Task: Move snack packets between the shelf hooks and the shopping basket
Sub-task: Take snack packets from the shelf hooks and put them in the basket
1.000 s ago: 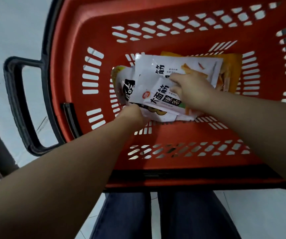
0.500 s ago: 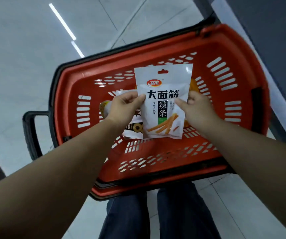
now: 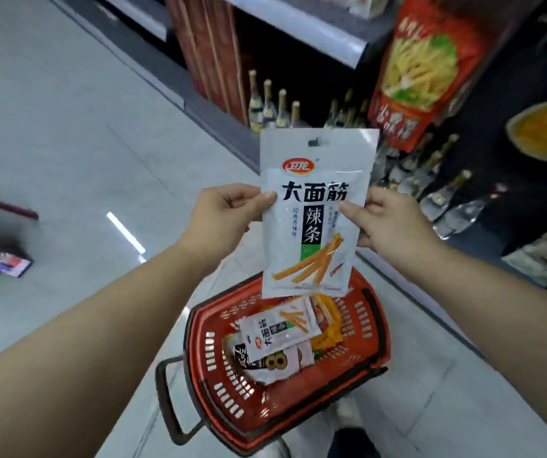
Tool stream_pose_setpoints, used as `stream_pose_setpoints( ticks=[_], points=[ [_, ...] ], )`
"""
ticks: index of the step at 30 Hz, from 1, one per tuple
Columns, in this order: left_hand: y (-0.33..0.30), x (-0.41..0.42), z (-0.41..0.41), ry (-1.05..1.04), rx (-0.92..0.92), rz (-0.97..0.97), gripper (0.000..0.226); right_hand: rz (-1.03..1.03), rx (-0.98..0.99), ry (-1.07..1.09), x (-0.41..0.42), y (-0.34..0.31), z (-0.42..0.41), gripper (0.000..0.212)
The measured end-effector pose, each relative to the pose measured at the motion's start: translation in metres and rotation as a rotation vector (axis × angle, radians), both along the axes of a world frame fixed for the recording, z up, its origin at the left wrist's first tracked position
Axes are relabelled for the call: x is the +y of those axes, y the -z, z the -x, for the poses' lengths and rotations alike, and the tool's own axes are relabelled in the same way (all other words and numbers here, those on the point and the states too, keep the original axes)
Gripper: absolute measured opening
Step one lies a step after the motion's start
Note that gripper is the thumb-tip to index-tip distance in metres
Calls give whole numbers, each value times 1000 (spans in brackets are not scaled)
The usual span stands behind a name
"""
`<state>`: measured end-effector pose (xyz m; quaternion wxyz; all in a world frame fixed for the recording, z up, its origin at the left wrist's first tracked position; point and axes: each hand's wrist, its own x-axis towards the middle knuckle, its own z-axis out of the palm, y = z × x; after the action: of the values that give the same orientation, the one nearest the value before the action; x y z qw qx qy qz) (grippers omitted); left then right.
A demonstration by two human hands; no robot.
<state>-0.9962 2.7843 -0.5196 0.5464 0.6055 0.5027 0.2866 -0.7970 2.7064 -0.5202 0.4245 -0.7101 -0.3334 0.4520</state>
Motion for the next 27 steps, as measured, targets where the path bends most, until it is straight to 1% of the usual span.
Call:
stream_pose_setpoints(
  ticks=[2,3,6,7,11,13,15,17,19,22,24,26,27],
  points=[
    [-69,6,-8,23,-33,-87,11,-67,-48,3,-1,-70,-6,33],
    [-102,8,-12,41,-45,-129,10,-109,-83,8,-5,-103,-9,34],
    [-196,5,-28,79,-113,-248,9,-223,-149,78,-18,-203,-21,13],
    [-226,2,-34,91,-131,-285,9,-254,-168,100,-26,-234,-25,10],
    [-340,-22,-64,191,-199,-394,10,-348,-259,173,-68,-347,-43,11],
    [-394,-37,-82,244,-221,-451,9,-385,-322,225,-91,-393,-54,15],
    [-439,-56,-102,293,-248,-487,8,-441,-349,298,-115,-434,-69,15],
    [-476,-77,-125,323,-264,-505,9,-477,-371,362,-140,-466,-86,19],
    [-502,-94,-149,335,-272,-524,10,-478,-425,403,-163,-490,-102,28],
    [-535,-122,-202,383,-298,-572,11,-494,-481,460,-201,-519,-143,37],
    [-549,-145,-244,448,-303,-567,13,-494,-534,522,-231,-535,-173,42],
    [-557,-169,-289,509,-257,-558,19,-493,-575,607,-258,-544,-204,41],
    [-558,-180,-312,525,-244,-554,23,-499,-585,654,-270,-545,-220,37]
  ],
)
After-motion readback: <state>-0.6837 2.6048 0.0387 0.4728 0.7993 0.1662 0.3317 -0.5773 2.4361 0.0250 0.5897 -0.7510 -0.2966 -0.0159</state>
